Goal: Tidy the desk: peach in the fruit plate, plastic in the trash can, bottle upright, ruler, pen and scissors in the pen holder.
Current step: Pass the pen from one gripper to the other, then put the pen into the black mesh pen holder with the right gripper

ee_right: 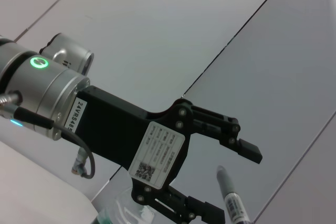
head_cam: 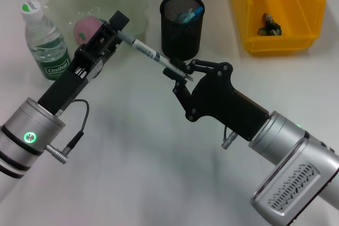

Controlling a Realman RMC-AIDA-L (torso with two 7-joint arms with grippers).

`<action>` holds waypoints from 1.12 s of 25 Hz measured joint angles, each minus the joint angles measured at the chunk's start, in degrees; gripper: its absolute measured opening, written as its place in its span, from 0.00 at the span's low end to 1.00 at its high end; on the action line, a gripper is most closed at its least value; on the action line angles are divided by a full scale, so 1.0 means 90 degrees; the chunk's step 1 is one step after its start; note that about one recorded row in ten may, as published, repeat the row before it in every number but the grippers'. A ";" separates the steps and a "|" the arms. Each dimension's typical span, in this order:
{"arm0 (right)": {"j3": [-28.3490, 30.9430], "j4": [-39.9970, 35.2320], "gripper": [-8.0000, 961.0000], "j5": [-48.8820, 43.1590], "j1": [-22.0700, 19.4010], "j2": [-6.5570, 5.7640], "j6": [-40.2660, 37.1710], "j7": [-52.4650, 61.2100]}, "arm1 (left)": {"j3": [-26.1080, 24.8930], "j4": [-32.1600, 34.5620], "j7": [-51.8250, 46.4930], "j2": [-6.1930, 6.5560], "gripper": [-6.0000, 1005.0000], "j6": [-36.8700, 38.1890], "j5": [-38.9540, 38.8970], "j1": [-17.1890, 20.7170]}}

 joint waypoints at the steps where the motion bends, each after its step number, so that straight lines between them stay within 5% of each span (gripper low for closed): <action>1: 0.0001 0.0003 0.14 0.0003 -0.0001 0.0000 -0.0002 0.0004 | 0.0012 0.0022 0.0000 0.0000 0.64 -0.0002 0.0002 0.0001; 8: 0.0321 -0.0124 0.14 0.0008 -0.0326 -0.0016 -0.0601 0.1183 | 0.0085 0.0504 0.0168 0.0000 0.79 -0.0100 0.0014 0.0176; 13: 0.0187 -0.0940 0.14 -0.0062 -0.0606 -0.0065 -0.1580 0.3817 | 0.0327 0.0962 0.1337 0.0001 0.79 -0.0112 0.0258 0.0322; 17: 0.0115 -0.2526 0.14 -0.0108 -0.0713 -0.0071 -0.2192 0.7152 | 0.0380 0.1212 0.2684 0.0016 0.78 -0.0004 0.0757 0.0376; 23: 0.0037 -0.4570 0.14 -0.0125 -0.0513 -0.0078 -0.2038 1.0784 | 0.0394 0.1266 0.3202 0.0025 0.78 -0.0011 0.0897 0.0443; 26: -0.0376 -0.5536 0.14 -0.0170 -0.0304 -0.0128 -0.1535 1.2186 | 0.0378 0.1274 0.3214 0.0032 0.78 -0.0043 0.0898 0.0452; 28: -0.1330 -0.6481 0.14 -0.0224 -0.0109 -0.0312 -0.1068 1.3599 | 0.0432 0.1314 0.3215 0.0039 0.78 -0.0047 0.0917 0.0415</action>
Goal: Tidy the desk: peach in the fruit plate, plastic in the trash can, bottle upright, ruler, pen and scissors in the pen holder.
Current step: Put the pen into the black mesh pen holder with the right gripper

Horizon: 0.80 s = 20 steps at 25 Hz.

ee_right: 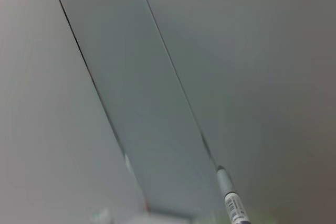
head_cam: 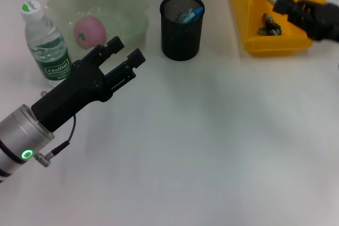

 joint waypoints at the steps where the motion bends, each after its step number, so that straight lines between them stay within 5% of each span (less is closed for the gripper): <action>1: -0.0296 -0.0244 0.14 -0.0045 0.0049 -0.0073 0.0123 0.0453 | 0.0021 0.0041 0.0013 0.0000 0.78 0.0002 0.0016 0.0004; 2: -0.0296 -0.0244 0.14 -0.0045 0.0049 -0.0073 0.0123 0.0453 | 0.0021 0.0041 0.0013 0.0000 0.78 0.0002 0.0016 0.0004; 7: -0.1384 -0.1573 0.14 -0.0873 0.0633 -0.0610 0.0457 0.3097 | 0.0330 0.0237 0.0702 0.0004 0.78 0.0003 0.0107 0.0130; 8: -0.1384 -0.1573 0.14 -0.0873 0.0633 -0.0610 0.0457 0.3097 | 0.0330 0.0237 0.0702 0.0004 0.78 0.0003 0.0107 0.0130; 11: -0.1560 -0.1910 0.14 -0.2012 0.1403 -0.0869 0.0205 0.4321 | 0.0363 0.0344 0.0799 0.0011 0.78 -0.0088 0.0109 0.0210; 16: -0.1567 -0.1874 0.14 -0.3308 0.2405 -0.0981 -0.0072 0.5021 | 0.0353 0.0381 0.0804 0.0010 0.78 -0.0155 0.0110 0.0213; 20: -0.1705 -0.1673 0.14 -0.4387 0.3252 -0.0937 -0.0125 0.5260 | 0.0359 0.0395 0.0806 0.0009 0.78 -0.0234 0.0109 0.0204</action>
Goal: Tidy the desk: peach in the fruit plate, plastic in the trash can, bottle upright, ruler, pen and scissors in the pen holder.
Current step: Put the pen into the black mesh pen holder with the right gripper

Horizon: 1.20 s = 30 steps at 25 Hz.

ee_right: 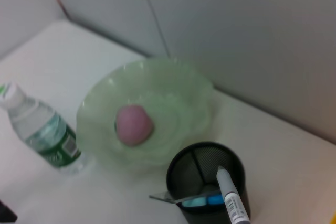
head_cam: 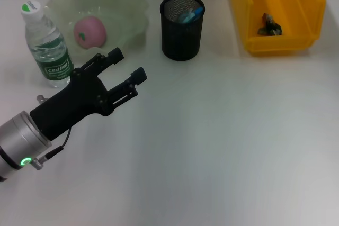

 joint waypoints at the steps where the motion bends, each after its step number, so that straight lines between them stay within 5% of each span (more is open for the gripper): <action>1: -0.0139 0.0070 0.14 -0.0141 0.0167 0.0024 0.0033 0.0051 | 0.0001 0.0003 0.0001 0.0001 0.78 -0.0015 -0.0001 -0.0004; 9: -0.1734 0.0656 0.14 -0.0406 0.0738 0.0255 0.0985 0.0587 | -0.0037 0.0006 0.0006 0.0000 0.78 -0.0038 -0.0037 0.0010; 19: -0.1931 0.1533 0.14 -0.0837 0.1193 0.0535 0.1999 0.0654 | -0.0057 0.0006 -0.0033 0.0001 0.78 -0.0046 -0.0060 0.0033; 30: -0.1939 0.1525 0.22 -0.0936 0.1235 0.0657 0.2207 0.0802 | -0.0057 0.0006 -0.0069 0.0011 0.78 -0.0004 -0.0054 0.0067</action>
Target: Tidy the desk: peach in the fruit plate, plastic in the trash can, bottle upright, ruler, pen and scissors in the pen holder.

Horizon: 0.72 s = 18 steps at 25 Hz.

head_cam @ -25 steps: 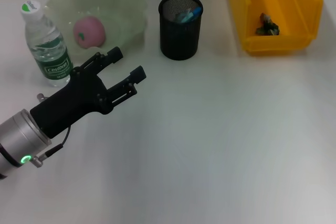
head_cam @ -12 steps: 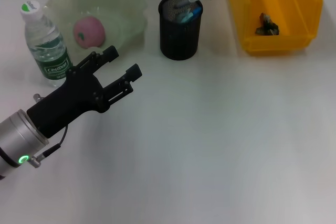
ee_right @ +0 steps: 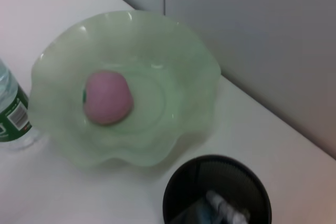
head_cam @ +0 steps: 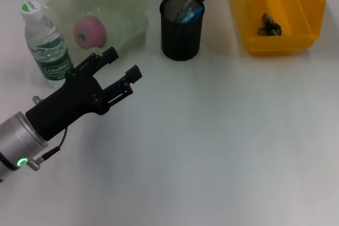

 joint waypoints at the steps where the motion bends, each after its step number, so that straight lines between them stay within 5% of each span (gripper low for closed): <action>1: -0.0001 -0.0014 0.25 0.0000 -0.0010 0.0012 0.0028 0.0000 | 0.0000 0.0000 -0.0002 0.0000 0.78 0.0002 0.0007 0.0002; 8: 0.0038 -0.0842 0.44 0.0245 -0.0477 0.0203 0.0091 -0.0037 | 0.0031 0.0067 -0.0009 0.0010 0.78 0.0018 0.0030 0.0036; 13: 0.0003 -0.2414 0.64 0.1589 -0.1719 0.0448 0.0025 -0.0626 | 0.0072 0.0244 -0.0020 0.0029 0.78 0.0041 0.0111 0.0077; 14: -0.0003 -0.2901 0.66 0.2616 -0.2401 0.0492 0.0020 -0.1208 | 0.0095 0.0445 -0.0137 0.0042 0.78 0.0031 0.0195 0.0104; 15: -0.0003 -0.2901 0.67 0.2616 -0.2401 0.0492 0.0020 -0.1208 | 0.0101 0.0504 -0.0176 0.0045 0.78 0.0024 0.0211 0.0115; 18: -0.0012 -0.3043 0.72 0.4627 -0.3391 0.0498 -0.0007 -0.2396 | 0.0139 0.0806 -0.0385 0.0052 0.78 -0.0004 0.0341 0.0154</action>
